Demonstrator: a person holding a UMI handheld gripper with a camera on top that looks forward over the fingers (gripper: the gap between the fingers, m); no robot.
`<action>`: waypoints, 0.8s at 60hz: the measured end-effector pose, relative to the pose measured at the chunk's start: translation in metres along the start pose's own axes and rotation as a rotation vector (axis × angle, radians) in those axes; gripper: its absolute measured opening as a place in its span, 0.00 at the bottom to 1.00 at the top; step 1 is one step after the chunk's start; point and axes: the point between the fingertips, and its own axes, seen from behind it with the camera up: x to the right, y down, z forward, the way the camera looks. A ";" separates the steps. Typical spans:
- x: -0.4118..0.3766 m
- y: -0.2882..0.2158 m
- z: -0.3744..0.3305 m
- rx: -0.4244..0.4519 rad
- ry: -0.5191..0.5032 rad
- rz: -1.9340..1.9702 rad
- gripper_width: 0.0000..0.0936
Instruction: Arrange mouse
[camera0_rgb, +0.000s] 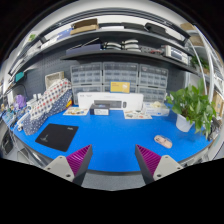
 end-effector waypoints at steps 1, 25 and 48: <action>0.007 0.007 0.000 -0.003 -0.003 -0.004 0.92; 0.171 0.100 0.056 -0.155 0.124 0.038 0.92; 0.282 0.093 0.161 -0.210 0.140 0.018 0.87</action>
